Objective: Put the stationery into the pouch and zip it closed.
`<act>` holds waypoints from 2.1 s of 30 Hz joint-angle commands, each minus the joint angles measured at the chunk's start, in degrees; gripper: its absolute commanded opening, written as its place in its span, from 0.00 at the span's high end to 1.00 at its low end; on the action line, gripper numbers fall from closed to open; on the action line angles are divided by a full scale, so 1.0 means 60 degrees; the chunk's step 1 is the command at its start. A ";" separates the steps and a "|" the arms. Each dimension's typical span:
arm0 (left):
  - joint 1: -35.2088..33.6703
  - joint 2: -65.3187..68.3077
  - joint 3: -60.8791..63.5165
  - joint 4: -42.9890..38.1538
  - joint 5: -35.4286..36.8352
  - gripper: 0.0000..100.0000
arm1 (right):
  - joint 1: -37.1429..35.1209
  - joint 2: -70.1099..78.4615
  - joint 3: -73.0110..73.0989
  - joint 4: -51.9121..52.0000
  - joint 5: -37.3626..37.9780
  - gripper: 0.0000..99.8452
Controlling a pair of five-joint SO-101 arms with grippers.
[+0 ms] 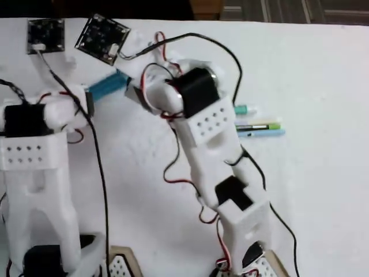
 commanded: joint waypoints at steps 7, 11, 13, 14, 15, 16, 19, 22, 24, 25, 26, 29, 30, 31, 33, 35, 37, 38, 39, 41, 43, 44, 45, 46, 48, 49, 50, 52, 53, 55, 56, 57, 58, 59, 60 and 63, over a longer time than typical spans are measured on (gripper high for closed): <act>0.0037 -0.0696 -0.5392 0.1714 -0.0073 0.98 | -0.0359 -0.2454 -0.0190 -0.1912 -0.1070 0.98; 0.0051 -0.1590 -0.6330 0.1670 -0.0073 0.98 | -0.0813 -0.3172 -0.0190 -0.2659 -0.1436 0.98; 0.0051 -0.1971 -0.6359 0.1670 -0.0073 0.97 | -0.1150 -0.3407 -0.0103 -0.2659 -0.1436 0.98; 0.0051 -0.2103 -0.6315 0.1685 -0.0073 0.97 | -0.1267 -0.3451 -0.0073 -0.2586 -0.1436 0.98; 0.0051 -0.2234 -0.6183 0.1685 -0.0073 0.95 | -0.1370 -0.3451 -0.0073 -0.2381 -0.1407 0.98; 0.0051 -0.2381 -0.5978 0.1670 -0.0059 0.92 | -0.1443 -0.3348 -0.0073 -0.2176 -0.1407 0.98; 0.0051 -0.2674 -0.5070 0.1670 -0.0029 0.84 | -0.1502 -0.2703 -0.0059 -0.1238 -0.1377 0.98; 0.0051 -0.2894 -0.4117 0.1656 -0.0029 0.79 | -0.1473 -0.1604 -0.0059 -0.0154 -0.1231 0.98; 0.0037 -0.3040 -0.3824 0.1656 -0.0015 0.79 | -0.1473 -0.0769 -0.0059 0.0300 -0.1084 0.98; 0.0037 -0.3070 -0.3751 0.1641 -0.0015 0.79 | -0.1473 -0.0403 -0.0059 0.0286 -0.1158 0.98; 0.0037 -0.3084 -0.3736 0.1641 -0.0015 0.79 | -0.1458 -0.0095 -0.0147 0.0256 -0.1187 0.98; -0.0198 -0.2967 -0.3736 0.1436 -0.0029 0.79 | -0.1560 0.0520 -0.0147 0.0256 -0.1201 0.98; -0.0549 -0.2908 -0.3736 0.1260 -0.0029 0.79 | -0.1619 0.0637 -0.0147 0.0256 -0.1231 0.98; -0.0989 -0.2835 -0.3736 0.1055 -0.0015 0.79 | -0.1634 0.0740 -0.0147 0.0256 -0.1231 0.98; -0.1927 -0.2586 -0.3736 0.0645 -0.0015 0.79 | -0.1619 0.0799 -0.0147 0.0256 -0.1231 0.98; -0.2777 -0.2147 -0.3722 0.0308 -0.0015 0.79 | -0.1604 0.0799 -0.0161 0.0256 -0.1245 0.98; -0.3319 -0.1487 -0.3722 0.0000 -0.0015 0.79 | -0.1604 0.0784 -0.0176 0.0256 -0.1245 0.98; -0.3436 -0.1121 -0.3722 -0.0117 -0.0029 0.79 | -0.1619 0.0784 -0.0176 0.0256 -0.1245 0.98; -0.3451 -0.0755 -0.3736 -0.0190 -0.0029 0.79 | -0.1619 0.0784 -0.0176 0.0256 -0.1245 0.98; -0.3421 -0.0081 -0.3736 -0.0220 -0.0029 0.79 | -0.1619 0.0784 -0.0176 0.0256 -0.1245 0.98; -0.3040 0.0447 -0.3780 -0.0161 -0.0029 0.77 | -0.1619 0.0623 -0.0176 0.0256 -0.1245 0.98; -0.2894 0.0608 -0.3795 -0.0161 -0.0029 0.76 | -0.1619 0.0462 -0.0176 0.0256 -0.1245 0.98; -0.2821 0.0696 -0.3766 -0.0161 -0.0029 0.75 | -0.1619 0.0271 -0.0176 0.0256 -0.1245 0.98; -0.2806 0.0696 -0.3751 -0.0161 -0.0029 0.74 | -0.1619 0.0037 -0.0176 0.0256 -0.1216 0.98; -0.2674 0.0711 -0.3751 -0.0176 -0.0015 0.74 | -0.1619 -0.0476 -0.0176 0.0256 -0.1172 0.98; -0.2601 0.0711 -0.3751 -0.0176 -0.0015 0.74 | -0.1604 -0.0711 -0.0176 0.0242 -0.1158 0.98; -0.2542 0.0711 -0.3751 -0.0161 -0.0015 0.74 | -0.1604 -0.0945 -0.0176 0.0242 -0.1158 0.98; -0.2352 0.0711 -0.3736 -0.0161 -0.0029 0.74 | -0.1604 -0.1311 -0.0176 0.0242 -0.1158 0.98; -0.2293 0.0711 -0.3736 -0.0161 -0.0029 0.73 | -0.1604 -0.1458 -0.0176 0.0242 -0.1158 0.98; -0.2132 0.0711 -0.3736 -0.0161 -0.0029 0.73 | -0.1604 -0.1663 -0.0176 0.0227 -0.1143 0.98; -0.2088 0.0711 -0.3736 -0.0161 -0.0029 0.73 | -0.1604 -0.1751 -0.0176 0.0227 -0.1114 0.98; -0.2088 0.0711 -0.3736 -0.0161 -0.0029 0.73 | -0.1604 -0.1824 -0.0176 0.0183 -0.0996 0.98; -0.2088 0.0711 -0.3736 -0.0161 -0.0029 0.73 | -0.1604 -0.1868 -0.0176 0.0168 -0.0864 0.98; -0.2088 0.0711 -0.3736 -0.0161 -0.0029 0.73 | -0.1604 -0.1912 -0.0176 0.0154 -0.0747 0.98; -0.2088 0.0696 -0.3736 -0.0161 -0.0029 0.73 | -0.1604 -0.1971 -0.0176 0.0110 -0.0674 0.98; -0.2088 0.0696 -0.3795 -0.0015 -0.0029 0.73 | -0.1604 -0.2147 -0.0176 -0.0125 -0.0381 0.98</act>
